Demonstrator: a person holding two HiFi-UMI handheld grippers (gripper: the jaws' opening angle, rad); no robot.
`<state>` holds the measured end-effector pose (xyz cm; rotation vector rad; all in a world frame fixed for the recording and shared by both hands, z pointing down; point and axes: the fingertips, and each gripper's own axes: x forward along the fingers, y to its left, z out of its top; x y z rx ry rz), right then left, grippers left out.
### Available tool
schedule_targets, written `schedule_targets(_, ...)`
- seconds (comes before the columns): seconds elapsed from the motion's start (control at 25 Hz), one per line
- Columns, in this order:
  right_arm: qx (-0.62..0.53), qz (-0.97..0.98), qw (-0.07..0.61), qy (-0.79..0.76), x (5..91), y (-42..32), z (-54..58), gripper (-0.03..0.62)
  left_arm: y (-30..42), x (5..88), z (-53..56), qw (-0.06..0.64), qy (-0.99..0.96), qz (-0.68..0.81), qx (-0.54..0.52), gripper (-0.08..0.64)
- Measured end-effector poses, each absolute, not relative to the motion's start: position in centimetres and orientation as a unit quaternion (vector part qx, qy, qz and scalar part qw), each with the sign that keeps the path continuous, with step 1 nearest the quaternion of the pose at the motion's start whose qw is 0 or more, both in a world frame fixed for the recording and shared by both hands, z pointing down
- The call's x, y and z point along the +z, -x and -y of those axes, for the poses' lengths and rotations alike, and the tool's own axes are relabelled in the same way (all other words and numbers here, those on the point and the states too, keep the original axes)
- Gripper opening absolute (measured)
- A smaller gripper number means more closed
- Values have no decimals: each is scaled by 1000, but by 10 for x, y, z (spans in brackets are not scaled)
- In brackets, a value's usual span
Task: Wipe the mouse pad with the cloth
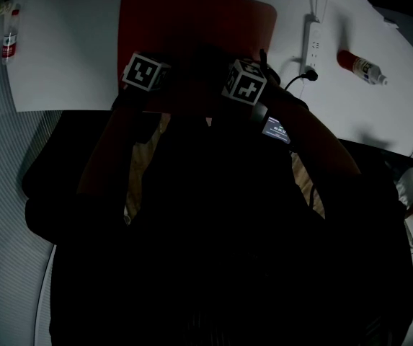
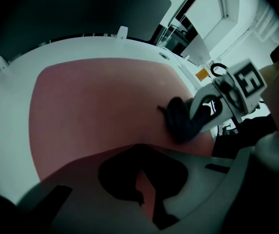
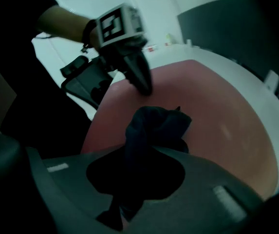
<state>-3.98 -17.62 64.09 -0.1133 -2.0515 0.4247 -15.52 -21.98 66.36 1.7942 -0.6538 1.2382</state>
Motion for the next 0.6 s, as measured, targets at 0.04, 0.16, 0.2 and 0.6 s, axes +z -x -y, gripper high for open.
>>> schedule_targets(0.04,156,848,503,65,642,46,167,61,155,664,220,420,-716,261,493,8)
schedule_targets(0.16,136,851,500,87,644,46,163,61,152,664,218,429,-716,257,487,8)
schedule_targets(0.2,133,854,495,89,645,45,164,61,151,664,218,431,-716,258,485,8)
schedule_targets(0.6,103,833,529,-124,640,-39,327,60,152,663,221,416,-720,275,482,8)
